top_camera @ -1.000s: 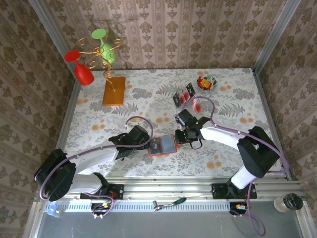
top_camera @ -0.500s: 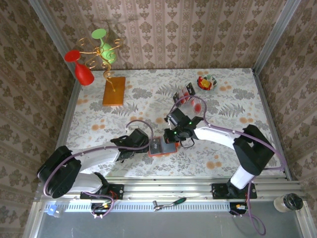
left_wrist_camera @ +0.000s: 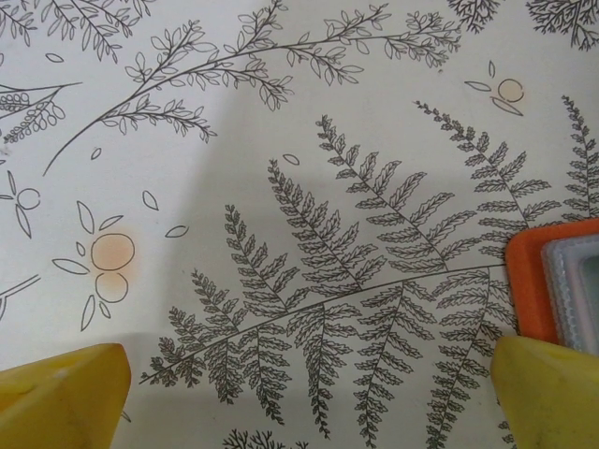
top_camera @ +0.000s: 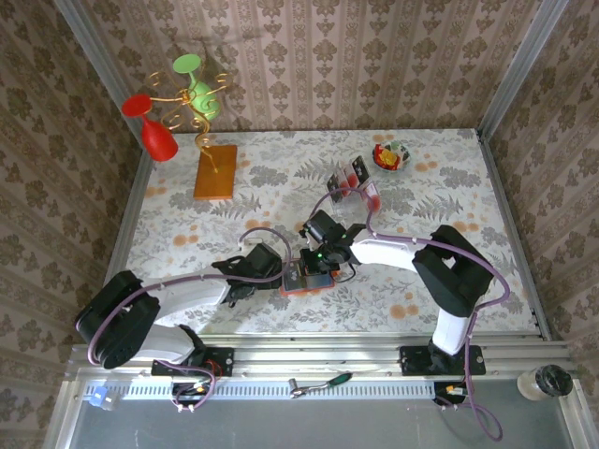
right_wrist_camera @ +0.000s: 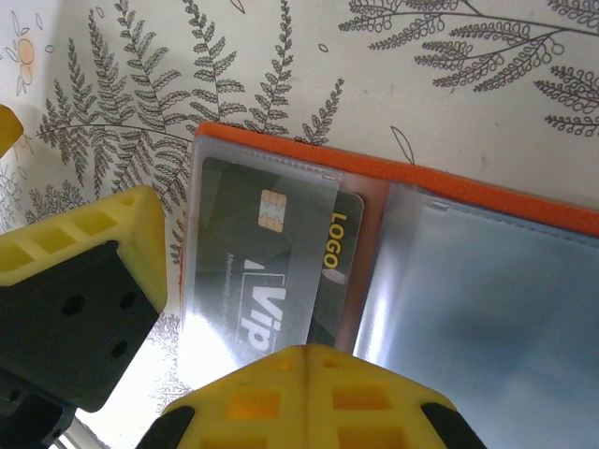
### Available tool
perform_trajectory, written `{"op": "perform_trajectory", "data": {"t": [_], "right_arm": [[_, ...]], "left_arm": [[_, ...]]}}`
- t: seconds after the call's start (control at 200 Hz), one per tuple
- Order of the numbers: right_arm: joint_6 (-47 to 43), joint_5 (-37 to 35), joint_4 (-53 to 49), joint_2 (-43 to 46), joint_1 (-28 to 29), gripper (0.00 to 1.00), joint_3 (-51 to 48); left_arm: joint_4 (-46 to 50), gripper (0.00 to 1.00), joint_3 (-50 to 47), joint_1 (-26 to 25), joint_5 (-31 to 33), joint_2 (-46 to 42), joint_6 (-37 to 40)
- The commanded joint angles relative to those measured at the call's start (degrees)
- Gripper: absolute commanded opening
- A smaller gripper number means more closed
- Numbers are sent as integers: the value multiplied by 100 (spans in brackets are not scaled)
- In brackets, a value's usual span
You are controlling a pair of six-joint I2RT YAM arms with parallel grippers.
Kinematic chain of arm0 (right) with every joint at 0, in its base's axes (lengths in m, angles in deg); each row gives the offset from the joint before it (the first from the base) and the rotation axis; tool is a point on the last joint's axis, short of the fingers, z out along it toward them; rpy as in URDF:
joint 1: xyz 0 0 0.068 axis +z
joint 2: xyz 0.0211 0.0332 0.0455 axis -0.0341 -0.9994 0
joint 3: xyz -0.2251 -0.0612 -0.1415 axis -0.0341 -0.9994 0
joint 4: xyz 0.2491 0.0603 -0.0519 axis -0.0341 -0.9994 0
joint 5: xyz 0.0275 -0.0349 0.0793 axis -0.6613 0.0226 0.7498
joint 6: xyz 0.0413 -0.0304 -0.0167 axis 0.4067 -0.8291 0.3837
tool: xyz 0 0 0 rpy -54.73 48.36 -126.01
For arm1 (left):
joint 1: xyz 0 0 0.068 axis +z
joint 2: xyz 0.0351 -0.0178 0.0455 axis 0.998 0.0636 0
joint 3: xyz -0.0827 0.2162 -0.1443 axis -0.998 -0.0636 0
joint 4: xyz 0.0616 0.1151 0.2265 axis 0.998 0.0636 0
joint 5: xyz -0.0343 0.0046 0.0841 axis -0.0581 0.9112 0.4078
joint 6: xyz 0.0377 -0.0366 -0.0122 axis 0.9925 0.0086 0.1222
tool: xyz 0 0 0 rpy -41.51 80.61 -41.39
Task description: Put the credit cards into the card holder
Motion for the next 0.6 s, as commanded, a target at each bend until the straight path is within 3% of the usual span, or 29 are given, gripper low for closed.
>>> {"op": "perform_trajectory", "data": {"t": [0.0, 0.595], "right_arm": [[82, 77, 33, -137, 33, 0, 150], [122, 137, 86, -493, 75, 0, 210]], "left_arm": [[178, 100, -9, 53, 96, 99, -107], [287, 93, 210, 43, -29, 601, -80]]}}
